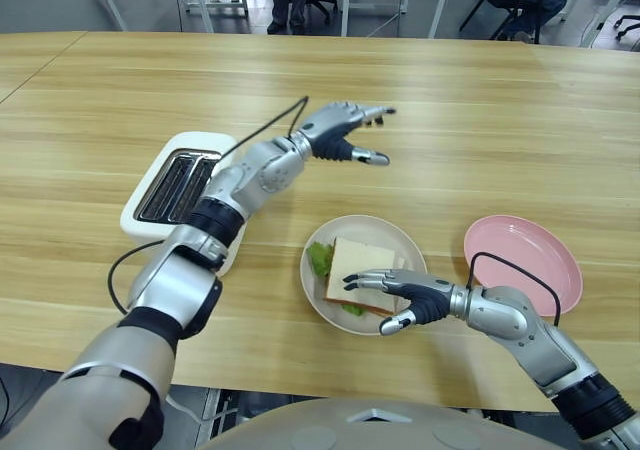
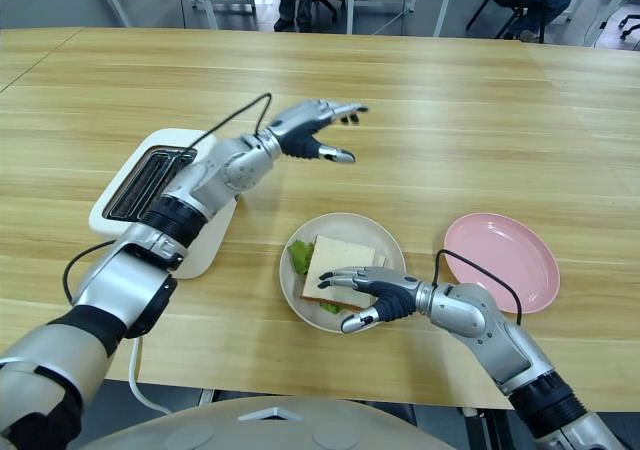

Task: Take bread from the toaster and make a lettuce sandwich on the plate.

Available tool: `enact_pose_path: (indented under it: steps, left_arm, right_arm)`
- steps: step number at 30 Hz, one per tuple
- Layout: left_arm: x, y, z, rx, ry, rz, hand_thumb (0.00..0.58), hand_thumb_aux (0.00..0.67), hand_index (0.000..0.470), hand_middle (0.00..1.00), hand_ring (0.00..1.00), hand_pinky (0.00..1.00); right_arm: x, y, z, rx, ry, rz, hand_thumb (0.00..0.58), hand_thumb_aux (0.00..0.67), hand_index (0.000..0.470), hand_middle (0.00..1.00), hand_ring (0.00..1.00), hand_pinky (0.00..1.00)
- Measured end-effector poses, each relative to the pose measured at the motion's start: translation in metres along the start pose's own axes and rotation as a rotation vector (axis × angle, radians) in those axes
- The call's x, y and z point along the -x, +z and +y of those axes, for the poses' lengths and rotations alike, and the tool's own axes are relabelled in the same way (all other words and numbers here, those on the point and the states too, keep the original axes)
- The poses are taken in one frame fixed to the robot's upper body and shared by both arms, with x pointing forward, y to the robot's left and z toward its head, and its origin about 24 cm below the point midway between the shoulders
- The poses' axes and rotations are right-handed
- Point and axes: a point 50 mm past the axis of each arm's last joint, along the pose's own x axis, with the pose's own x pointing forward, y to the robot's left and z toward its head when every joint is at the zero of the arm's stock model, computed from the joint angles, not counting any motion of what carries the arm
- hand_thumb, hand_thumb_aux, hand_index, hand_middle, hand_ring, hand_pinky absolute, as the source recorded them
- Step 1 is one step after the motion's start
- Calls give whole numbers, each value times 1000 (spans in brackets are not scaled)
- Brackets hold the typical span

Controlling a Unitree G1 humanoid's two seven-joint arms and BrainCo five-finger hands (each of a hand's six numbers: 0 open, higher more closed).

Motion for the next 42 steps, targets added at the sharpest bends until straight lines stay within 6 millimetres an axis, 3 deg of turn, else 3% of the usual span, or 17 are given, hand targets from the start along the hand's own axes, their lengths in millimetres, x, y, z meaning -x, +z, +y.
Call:
enact_pose_path:
  steps: [2, 3, 4, 5, 6, 9, 10, 14, 15, 16, 22, 27, 30, 34, 38, 42]
  left_arm:
    - [6, 0, 19, 40, 109, -1, 0, 0, 0, 0, 0, 0]
    - [11, 1, 27, 75, 165, -7, 268, 179, 123, 0, 0, 0]
    - [18, 2, 34, 122, 211, -8, 580, 652, 447, 596, 596, 596]
    - [26, 1, 41, 171, 251, -6, 580, 652, 447, 596, 596, 596]
    - [34, 0, 45, 214, 278, -1, 580, 670, 460, 1000, 1000, 1000]
    - [59, 0, 52, 351, 310, 7, 580, 670, 460, 1000, 1000, 1000]
    - [67, 1, 53, 398, 308, 8, 580, 670, 460, 1000, 1000, 1000]
    - [89, 12, 59, 548, 285, -39, 580, 670, 460, 1000, 1000, 1000]
    - [95, 16, 60, 579, 265, -57, 580, 670, 460, 1000, 1000, 1000]
    - [103, 21, 59, 620, 234, -80, 580, 670, 460, 1000, 1000, 1000]
    - [155, 44, 31, 761, -128, -113, 580, 670, 460, 1000, 1000, 1000]
    - [205, 65, -26, 857, -606, 10, 580, 670, 460, 1000, 1000, 1000]
    - [225, 70, -50, 729, -861, 118, 580, 670, 460, 1000, 1000, 1000]
    - [246, 63, -78, 494, -1087, 261, 580, 670, 460, 1000, 1000, 1000]
    - [250, 63, -101, 284, -1210, 281, 580, 670, 460, 1000, 1000, 1000]
    - [230, 66, -107, 148, -1163, 235, 580, 670, 460, 1000, 1000, 1000]
  right_arm:
    - [-3, 0, -6, -78, -68, -17, 0, 0, 0, 0, 0, 0]
    - [-3, 0, -10, -121, -119, -27, 0, 0, 0, 0, 0, 0]
    - [-4, 0, -17, -162, -170, -38, 331, 231, 159, 0, 0, 0]
    - [-3, 1, -27, -201, -234, -56, 331, 231, 159, 0, 0, 0]
    - [-1, 3, -38, -226, -298, -79, 580, 670, 460, 0, 0, 0]
    - [8, 12, -64, -308, -456, -157, 580, 670, 460, 0, 0, 0]
    - [10, 15, -69, -341, -482, -186, 580, 670, 460, 463, 463, 463]
    - [14, 25, -72, -480, -495, -296, 580, 670, 460, 847, 847, 847]
    - [16, 29, -71, -504, -477, -324, 580, 670, 460, 847, 847, 847]
    - [18, 34, -68, -540, -443, -365, 580, 670, 460, 973, 973, 973]
    - [39, 47, -33, -621, -94, -412, 580, 670, 460, 1000, 1000, 1000]
    - [54, 41, 9, -605, 207, -294, 580, 670, 460, 1000, 1000, 1000]
    - [58, 30, 19, -534, 273, -181, 580, 670, 460, 1000, 1000, 1000]
    - [57, 4, 30, -349, 308, 50, 580, 670, 460, 1000, 1000, 1000]
    - [51, -8, 39, -110, 359, 201, 580, 670, 460, 1000, 1000, 1000]
    - [39, -12, 41, 60, 344, 261, 580, 670, 460, 1000, 1000, 1000]
